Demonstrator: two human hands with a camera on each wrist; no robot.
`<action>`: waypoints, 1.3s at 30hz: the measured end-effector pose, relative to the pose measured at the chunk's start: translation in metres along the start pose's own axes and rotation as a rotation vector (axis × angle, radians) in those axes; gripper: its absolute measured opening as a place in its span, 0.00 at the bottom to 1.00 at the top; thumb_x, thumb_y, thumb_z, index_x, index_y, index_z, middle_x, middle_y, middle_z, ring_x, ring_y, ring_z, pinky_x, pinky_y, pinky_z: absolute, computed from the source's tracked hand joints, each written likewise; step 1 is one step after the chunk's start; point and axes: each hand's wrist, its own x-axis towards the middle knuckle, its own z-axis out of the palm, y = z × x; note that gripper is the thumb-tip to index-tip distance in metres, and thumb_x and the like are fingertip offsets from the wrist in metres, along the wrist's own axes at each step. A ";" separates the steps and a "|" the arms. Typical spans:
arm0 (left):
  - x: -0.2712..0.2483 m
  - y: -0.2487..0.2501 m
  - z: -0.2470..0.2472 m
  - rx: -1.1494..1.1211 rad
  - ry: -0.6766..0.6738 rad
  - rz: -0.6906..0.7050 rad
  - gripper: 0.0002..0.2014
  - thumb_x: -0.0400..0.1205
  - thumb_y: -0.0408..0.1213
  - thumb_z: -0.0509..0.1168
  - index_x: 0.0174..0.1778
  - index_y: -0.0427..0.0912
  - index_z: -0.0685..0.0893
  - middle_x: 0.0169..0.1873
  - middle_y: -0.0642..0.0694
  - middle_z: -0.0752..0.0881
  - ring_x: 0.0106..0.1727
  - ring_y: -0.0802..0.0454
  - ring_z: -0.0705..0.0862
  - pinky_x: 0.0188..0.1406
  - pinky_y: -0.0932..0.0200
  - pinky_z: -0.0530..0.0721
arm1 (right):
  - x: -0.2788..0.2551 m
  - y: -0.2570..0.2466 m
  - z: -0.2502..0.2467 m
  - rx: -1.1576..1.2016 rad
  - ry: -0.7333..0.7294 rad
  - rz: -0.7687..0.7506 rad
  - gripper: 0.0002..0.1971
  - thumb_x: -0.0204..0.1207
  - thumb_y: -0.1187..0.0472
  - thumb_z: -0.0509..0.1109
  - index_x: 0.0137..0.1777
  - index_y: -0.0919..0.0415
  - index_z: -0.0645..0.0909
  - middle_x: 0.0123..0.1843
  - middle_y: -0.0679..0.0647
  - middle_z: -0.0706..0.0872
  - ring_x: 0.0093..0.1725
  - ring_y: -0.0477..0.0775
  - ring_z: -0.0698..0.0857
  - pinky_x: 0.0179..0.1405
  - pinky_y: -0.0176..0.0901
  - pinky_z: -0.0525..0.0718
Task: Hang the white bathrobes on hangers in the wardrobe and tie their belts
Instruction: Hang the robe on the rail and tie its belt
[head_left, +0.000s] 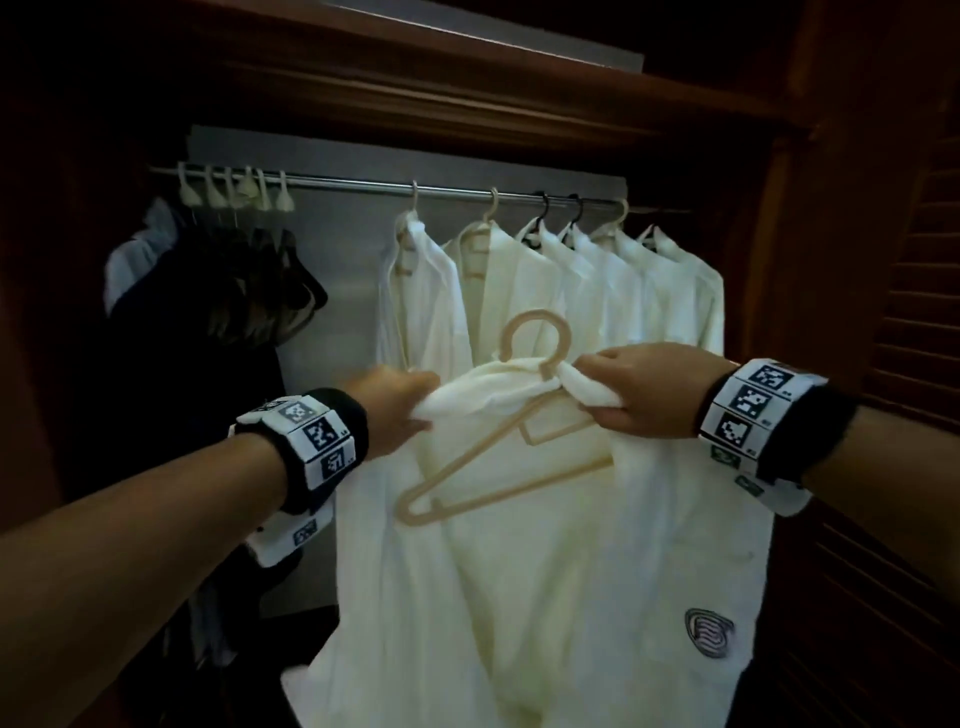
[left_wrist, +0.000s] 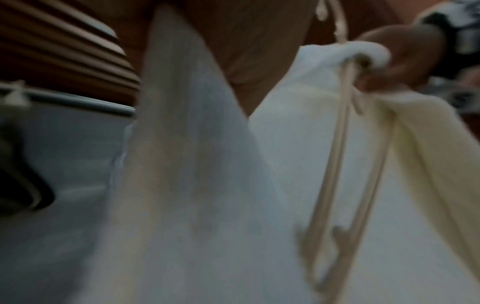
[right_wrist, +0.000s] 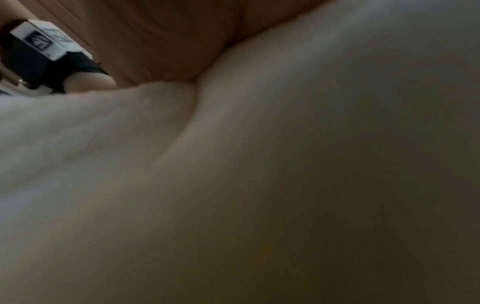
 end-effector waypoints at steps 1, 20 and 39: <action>0.002 -0.005 0.003 -0.005 0.033 -0.045 0.14 0.80 0.44 0.67 0.60 0.45 0.79 0.49 0.40 0.85 0.52 0.38 0.85 0.45 0.57 0.79 | 0.004 -0.001 0.003 -0.031 -0.003 0.011 0.16 0.78 0.44 0.62 0.62 0.48 0.70 0.52 0.46 0.82 0.47 0.56 0.84 0.38 0.48 0.80; 0.077 0.004 -0.009 -0.646 -0.028 -0.144 0.19 0.74 0.37 0.68 0.58 0.50 0.71 0.45 0.46 0.87 0.42 0.48 0.88 0.37 0.51 0.89 | 0.122 -0.010 0.013 0.416 0.304 0.320 0.10 0.78 0.53 0.64 0.49 0.48 0.64 0.48 0.54 0.84 0.45 0.60 0.84 0.40 0.51 0.82; 0.333 -0.293 -0.111 0.269 0.073 -0.341 0.29 0.77 0.46 0.69 0.74 0.48 0.69 0.73 0.43 0.75 0.70 0.42 0.78 0.69 0.50 0.76 | 0.437 0.014 -0.034 0.337 0.293 0.449 0.17 0.80 0.61 0.66 0.67 0.64 0.74 0.60 0.59 0.84 0.60 0.63 0.84 0.47 0.45 0.77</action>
